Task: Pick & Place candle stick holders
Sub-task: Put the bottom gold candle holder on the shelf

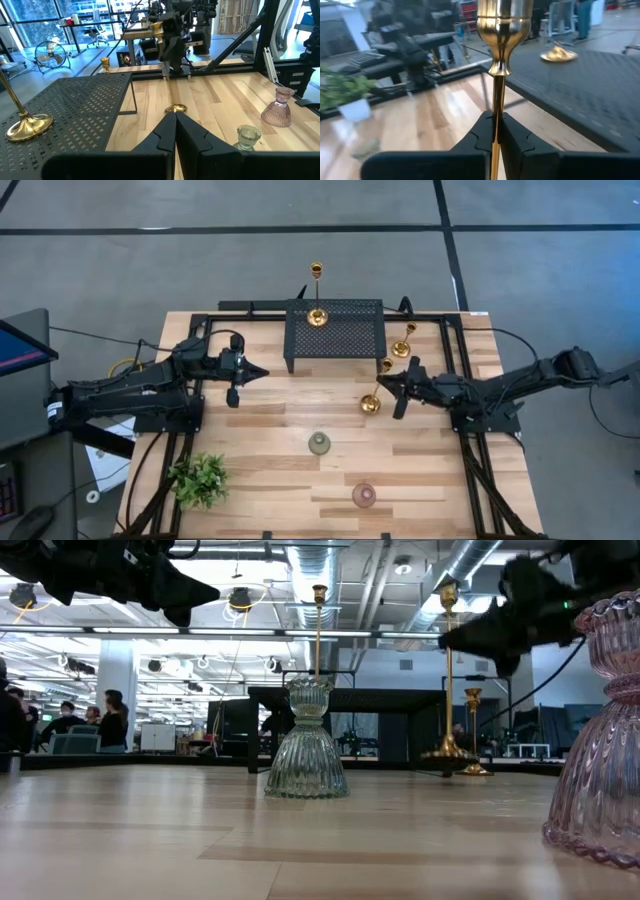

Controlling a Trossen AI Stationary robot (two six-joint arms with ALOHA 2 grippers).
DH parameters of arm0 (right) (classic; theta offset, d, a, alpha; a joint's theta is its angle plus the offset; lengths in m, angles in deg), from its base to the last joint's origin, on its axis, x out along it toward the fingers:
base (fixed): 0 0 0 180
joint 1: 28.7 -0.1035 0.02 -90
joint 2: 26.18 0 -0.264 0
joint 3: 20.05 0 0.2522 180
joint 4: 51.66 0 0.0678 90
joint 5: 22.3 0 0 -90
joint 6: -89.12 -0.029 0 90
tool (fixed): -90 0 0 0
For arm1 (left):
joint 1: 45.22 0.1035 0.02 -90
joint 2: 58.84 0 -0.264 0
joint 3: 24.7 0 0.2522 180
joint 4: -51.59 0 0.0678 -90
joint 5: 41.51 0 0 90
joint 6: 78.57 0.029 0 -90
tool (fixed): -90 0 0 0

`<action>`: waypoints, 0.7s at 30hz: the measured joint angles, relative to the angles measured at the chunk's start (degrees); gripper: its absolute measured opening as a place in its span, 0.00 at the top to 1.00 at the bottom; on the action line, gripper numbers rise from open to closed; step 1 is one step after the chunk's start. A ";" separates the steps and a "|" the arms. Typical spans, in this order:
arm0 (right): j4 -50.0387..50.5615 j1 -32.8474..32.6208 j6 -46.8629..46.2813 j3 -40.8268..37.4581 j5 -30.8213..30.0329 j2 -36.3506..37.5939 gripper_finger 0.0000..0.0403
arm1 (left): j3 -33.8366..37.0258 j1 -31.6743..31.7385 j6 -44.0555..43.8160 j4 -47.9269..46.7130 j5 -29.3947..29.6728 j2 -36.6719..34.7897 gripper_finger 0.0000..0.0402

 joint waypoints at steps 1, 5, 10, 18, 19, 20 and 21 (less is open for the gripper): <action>1.64 -0.25 0.04 1.38 1.15 0.00 0.99 | 0.00 0.00 0.00 0.00 0.02 0.00 0.98; 8.84 -0.14 0.25 8.24 7.45 -0.02 0.99 | 0.00 0.00 0.00 0.00 0.02 0.00 0.98; 20.21 2.44 5.43 18.33 12.32 -0.02 1.00 | 0.00 0.00 0.00 0.00 0.01 0.00 0.98; 25.92 16.46 12.53 28.80 27.50 -0.02 1.00 | 0.00 0.00 0.00 0.00 0.01 0.00 0.98; 25.80 18.86 12.69 29.36 30.00 -0.12 1.00 | 0.00 0.00 0.00 0.00 0.01 0.00 0.98; 25.84 21.13 12.74 29.88 32.33 -0.21 1.00 | -0.01 0.00 0.00 0.00 -0.01 0.00 0.98; 25.88 23.30 12.74 30.24 34.53 -0.26 1.00 | -0.01 0.00 0.00 0.00 0.00 0.00 0.98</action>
